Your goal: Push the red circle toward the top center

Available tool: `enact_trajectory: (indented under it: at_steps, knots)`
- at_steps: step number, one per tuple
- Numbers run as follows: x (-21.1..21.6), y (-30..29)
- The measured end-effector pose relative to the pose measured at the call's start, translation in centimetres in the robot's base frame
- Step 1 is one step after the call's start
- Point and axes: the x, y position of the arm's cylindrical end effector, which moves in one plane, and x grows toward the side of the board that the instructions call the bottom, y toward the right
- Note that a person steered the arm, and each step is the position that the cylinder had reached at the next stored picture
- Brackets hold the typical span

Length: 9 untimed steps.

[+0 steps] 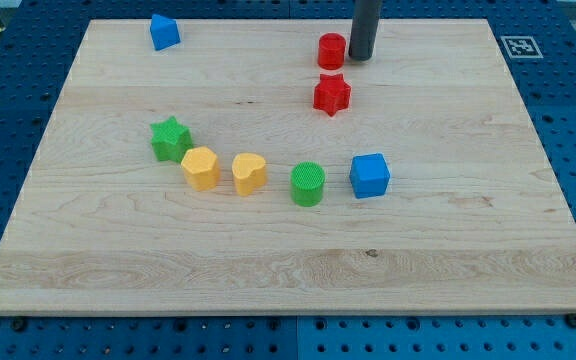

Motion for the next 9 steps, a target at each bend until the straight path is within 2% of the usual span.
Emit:
enact_trajectory:
  at_steps: [1, 2, 5, 7, 8, 9]
  knots:
    - [3.1, 1.8]
    - [4.0, 1.9]
    - [0.5, -6.1]
    - [-1.6, -8.5]
    - [-1.5, -8.5]
    - [1.5, -9.5]
